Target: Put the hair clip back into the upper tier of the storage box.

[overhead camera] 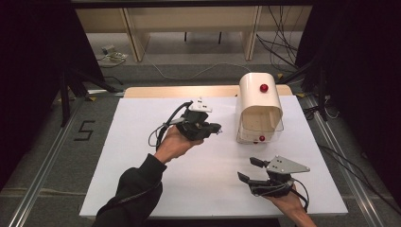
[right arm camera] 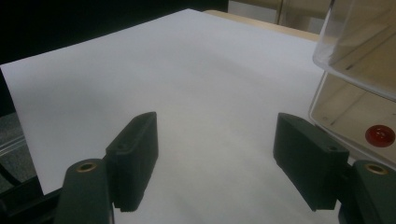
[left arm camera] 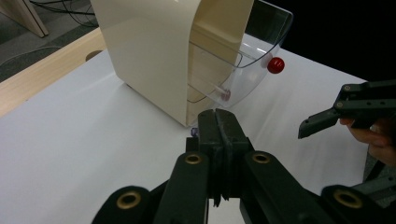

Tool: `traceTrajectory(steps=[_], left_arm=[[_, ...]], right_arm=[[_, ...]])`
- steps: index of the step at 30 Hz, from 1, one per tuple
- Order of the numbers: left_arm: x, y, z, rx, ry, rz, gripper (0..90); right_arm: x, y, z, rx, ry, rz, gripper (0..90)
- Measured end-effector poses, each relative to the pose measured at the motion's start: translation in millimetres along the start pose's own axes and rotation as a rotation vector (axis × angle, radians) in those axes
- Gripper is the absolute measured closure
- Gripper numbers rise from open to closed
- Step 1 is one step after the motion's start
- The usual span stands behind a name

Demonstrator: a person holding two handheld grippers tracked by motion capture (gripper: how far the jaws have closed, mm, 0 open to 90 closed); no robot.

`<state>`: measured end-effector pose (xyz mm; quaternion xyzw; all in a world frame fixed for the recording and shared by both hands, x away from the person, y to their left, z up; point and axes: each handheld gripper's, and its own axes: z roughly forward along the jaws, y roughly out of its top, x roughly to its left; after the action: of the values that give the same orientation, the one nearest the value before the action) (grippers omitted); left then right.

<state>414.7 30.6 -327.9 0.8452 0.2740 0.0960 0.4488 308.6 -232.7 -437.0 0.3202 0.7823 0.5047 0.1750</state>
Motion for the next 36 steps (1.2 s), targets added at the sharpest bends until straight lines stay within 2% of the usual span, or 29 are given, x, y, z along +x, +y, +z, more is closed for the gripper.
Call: traceTrajectory(steps=[4,5,6,12,16,36], left_arm=[[-2.8,7.7,1.5,-0.013,-0.003,0.009,89.1],[-3.7,9.4,2.5,-0.022,-0.007,0.000,89.1],[-3.5,11.0,2.6,-0.017,-0.005,0.010,89.2],[-4.6,16.1,9.0,-0.018,-0.015,0.003,89.2],[-4.4,21.1,11.7,-0.003,0.000,0.021,89.1],[-14.7,45.4,29.1,-0.030,-0.011,0.049,89.1]], right_arm=[[0.0,0.4,-0.1,-0.001,0.001,0.000,31.6],[0.2,0.1,0.0,0.002,0.001,0.001,31.7],[0.2,0.0,-0.1,0.002,0.002,0.000,31.6],[0.3,0.0,0.1,0.001,0.003,-0.002,31.7],[0.4,-0.1,0.2,-0.001,0.005,-0.003,31.7],[0.4,0.4,-0.2,-0.003,0.004,-0.001,31.7]])
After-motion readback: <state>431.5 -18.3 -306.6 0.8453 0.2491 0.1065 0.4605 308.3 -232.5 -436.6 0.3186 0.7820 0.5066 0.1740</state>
